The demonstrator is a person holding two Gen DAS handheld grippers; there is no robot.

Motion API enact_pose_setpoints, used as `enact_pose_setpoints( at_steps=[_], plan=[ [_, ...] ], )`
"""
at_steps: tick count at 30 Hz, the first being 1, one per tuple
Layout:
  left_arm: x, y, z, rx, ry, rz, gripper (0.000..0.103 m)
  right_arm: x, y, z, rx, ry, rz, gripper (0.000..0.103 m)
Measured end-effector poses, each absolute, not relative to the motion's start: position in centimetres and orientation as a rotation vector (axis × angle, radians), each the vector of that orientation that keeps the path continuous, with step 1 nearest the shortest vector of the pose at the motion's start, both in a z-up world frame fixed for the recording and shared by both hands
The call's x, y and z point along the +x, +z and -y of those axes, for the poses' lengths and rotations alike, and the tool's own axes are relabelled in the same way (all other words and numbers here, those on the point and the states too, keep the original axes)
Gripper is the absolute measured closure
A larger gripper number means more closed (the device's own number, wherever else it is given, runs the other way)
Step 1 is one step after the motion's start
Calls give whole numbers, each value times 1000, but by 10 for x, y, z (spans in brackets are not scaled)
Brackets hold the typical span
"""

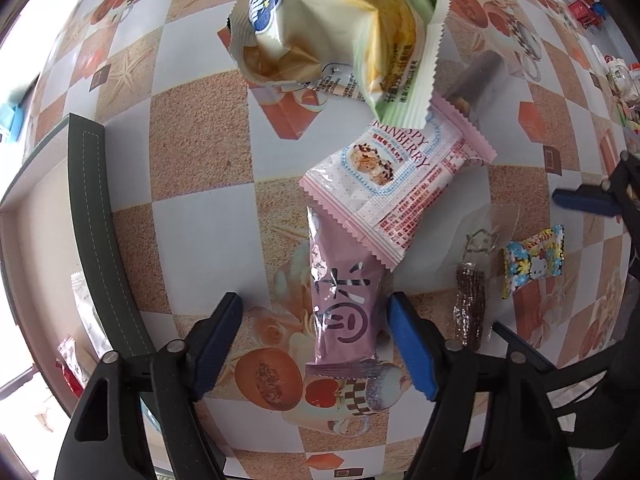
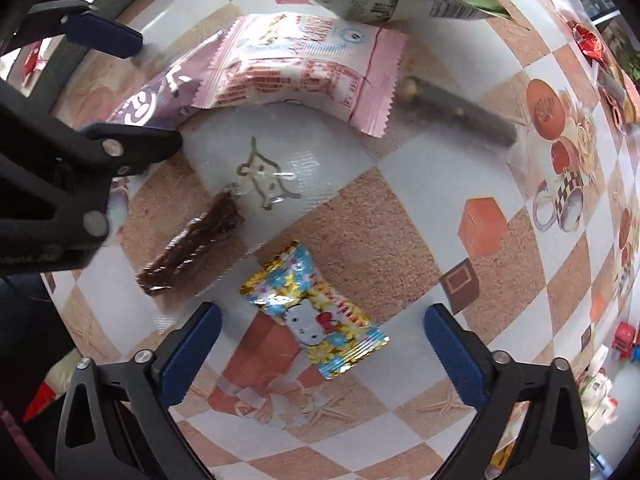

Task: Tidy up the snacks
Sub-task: 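Grasp the pink wrapper bar with the left tool while the right tool grasps the Hello Kitty candy, then carry the pink bar and Hello Kitty candy over the gray box with both tools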

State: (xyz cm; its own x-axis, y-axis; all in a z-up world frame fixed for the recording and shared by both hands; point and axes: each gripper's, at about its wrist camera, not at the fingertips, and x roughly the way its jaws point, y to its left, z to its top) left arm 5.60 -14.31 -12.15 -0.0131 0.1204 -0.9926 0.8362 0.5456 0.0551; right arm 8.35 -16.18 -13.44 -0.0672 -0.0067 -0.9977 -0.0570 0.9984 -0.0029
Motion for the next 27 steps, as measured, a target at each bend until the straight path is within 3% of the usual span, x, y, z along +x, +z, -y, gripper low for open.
enact_pose_setpoints(
  at_steps=[2,5,6,7,13,21,27],
  plan=[
    [51,-112,151,872,-720,-1489,45,79,-128,158,-56,51,-1627,22],
    [47,-108,158,890,-747,-1488,70,76,-121,151,-45,40,-1614,50],
    [46,-108,159,895,-750,-1492,72,78,-118,152,-30,25,-1611,70],
    [45,-107,159,895,-755,-1493,74,80,-117,153,-14,0,-1616,76],
    [40,-107,133,910,-777,-1499,75,46,-118,187,206,-167,-1624,76],
    [32,-106,105,966,-811,-1474,75,-24,-129,218,708,-429,-1589,76],
    [23,-105,104,1038,-853,-1429,75,-62,-142,225,848,-502,-1592,76]
  ],
)
